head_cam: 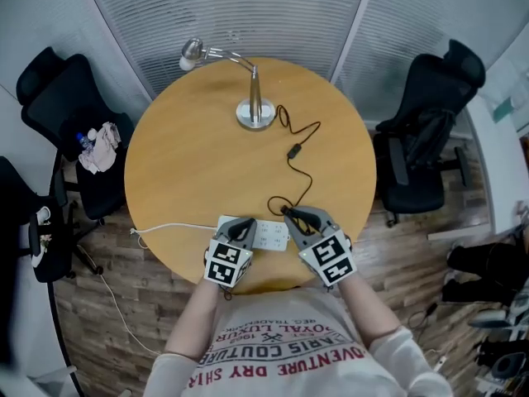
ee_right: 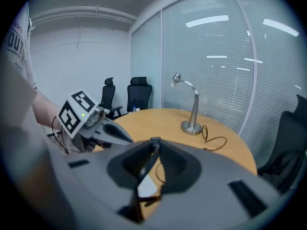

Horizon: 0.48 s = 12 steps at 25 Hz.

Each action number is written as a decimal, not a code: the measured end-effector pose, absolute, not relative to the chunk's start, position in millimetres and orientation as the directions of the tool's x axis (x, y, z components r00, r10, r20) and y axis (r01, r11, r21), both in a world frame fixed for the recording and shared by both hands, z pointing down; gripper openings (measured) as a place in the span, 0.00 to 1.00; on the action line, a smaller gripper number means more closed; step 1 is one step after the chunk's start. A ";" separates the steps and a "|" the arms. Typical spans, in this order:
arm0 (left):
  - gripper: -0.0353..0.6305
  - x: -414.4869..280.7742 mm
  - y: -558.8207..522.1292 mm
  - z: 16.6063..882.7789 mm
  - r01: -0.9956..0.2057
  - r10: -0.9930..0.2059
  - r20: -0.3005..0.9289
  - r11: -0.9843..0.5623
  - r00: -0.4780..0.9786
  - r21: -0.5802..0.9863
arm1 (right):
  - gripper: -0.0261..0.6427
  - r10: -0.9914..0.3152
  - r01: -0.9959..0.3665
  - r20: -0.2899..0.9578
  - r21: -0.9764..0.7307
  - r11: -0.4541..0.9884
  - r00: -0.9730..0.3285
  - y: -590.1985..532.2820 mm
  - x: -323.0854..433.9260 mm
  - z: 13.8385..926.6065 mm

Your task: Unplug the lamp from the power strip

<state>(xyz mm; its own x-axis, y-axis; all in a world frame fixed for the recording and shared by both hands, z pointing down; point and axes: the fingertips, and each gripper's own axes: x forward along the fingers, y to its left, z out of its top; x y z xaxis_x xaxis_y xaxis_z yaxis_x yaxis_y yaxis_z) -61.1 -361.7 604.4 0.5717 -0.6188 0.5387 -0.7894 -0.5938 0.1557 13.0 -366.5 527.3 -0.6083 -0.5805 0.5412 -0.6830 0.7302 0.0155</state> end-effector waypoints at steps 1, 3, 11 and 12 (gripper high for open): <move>0.09 -63.9 -364.6 586.4 -0.802 -0.653 0.507 -0.580 0.563 0.144 | 0.15 -0.591 -0.682 0.516 0.017 0.731 -0.620 -367.1 13.0 518.9; 0.09 -69.9 -369.2 550.6 -0.823 -0.716 0.431 -0.554 0.549 0.129 | 0.15 -0.605 -0.674 0.470 0.028 0.738 -0.643 -367.8 12.5 503.4; 0.09 -102.9 -378.6 435.3 -0.895 -0.888 0.108 -0.442 0.447 0.068 | 0.14 -0.684 -0.700 0.259 0.039 0.713 -0.682 -381.4 16.4 447.1; 0.09 -104.9 -378.6 427.9 -0.897 -0.893 0.088 -0.438 0.442 0.064 | 0.15 -0.689 -0.704 0.248 0.038 0.709 -0.681 -382.9 16.3 443.9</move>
<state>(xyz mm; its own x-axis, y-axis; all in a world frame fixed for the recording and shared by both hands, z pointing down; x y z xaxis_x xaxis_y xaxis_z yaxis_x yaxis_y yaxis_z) -104.9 -378.6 427.9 0.4420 -0.8927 0.0881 -0.8968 -0.4378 0.0635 16.3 -382.9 443.9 -0.6811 -0.6890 0.2477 -0.7037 0.7094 0.0383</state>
